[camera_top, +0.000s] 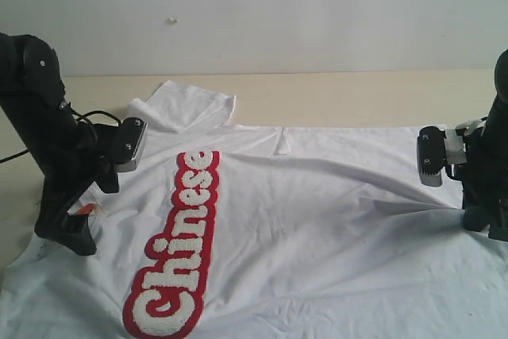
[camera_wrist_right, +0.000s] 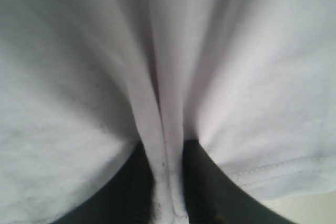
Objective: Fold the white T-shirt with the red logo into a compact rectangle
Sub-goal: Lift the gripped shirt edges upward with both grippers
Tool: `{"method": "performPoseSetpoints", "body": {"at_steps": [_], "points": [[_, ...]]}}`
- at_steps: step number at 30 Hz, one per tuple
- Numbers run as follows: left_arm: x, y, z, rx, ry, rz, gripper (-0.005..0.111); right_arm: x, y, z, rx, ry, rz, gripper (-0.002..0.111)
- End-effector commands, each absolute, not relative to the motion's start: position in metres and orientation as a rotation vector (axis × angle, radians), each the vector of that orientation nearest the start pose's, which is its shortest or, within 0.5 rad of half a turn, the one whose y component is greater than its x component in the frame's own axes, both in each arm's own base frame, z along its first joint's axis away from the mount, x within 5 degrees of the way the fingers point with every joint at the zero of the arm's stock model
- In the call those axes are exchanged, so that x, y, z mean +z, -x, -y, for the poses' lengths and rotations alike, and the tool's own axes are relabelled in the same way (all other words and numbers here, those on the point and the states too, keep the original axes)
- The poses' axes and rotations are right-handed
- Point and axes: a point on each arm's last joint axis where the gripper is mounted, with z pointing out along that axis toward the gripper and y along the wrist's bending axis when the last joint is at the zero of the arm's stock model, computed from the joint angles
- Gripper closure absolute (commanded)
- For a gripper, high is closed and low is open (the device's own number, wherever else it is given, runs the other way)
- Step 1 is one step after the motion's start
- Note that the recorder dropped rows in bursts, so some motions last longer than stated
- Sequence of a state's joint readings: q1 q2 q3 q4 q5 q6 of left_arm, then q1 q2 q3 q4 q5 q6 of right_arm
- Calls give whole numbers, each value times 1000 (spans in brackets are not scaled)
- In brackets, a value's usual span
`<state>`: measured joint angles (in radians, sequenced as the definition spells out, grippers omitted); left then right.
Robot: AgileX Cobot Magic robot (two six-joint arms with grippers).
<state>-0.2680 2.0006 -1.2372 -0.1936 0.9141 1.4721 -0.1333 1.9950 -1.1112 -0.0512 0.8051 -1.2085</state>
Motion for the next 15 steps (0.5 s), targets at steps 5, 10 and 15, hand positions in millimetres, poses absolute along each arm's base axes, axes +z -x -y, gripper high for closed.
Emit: {"method": "performPoseSetpoints", "body": {"at_steps": [5, 10, 15], "points": [[112, -353, 111, 174, 2314, 2259, 2, 97, -337, 46, 29, 1617, -2727, 87], [99, -352, 110, 196, 2290, 2227, 2, 97, -337, 46, 31, 1609, -2726, 87], [89, -351, 107, 193, 2248, 2207, 6, 97, -337, 46, 31, 1609, -2726, 87]]}}
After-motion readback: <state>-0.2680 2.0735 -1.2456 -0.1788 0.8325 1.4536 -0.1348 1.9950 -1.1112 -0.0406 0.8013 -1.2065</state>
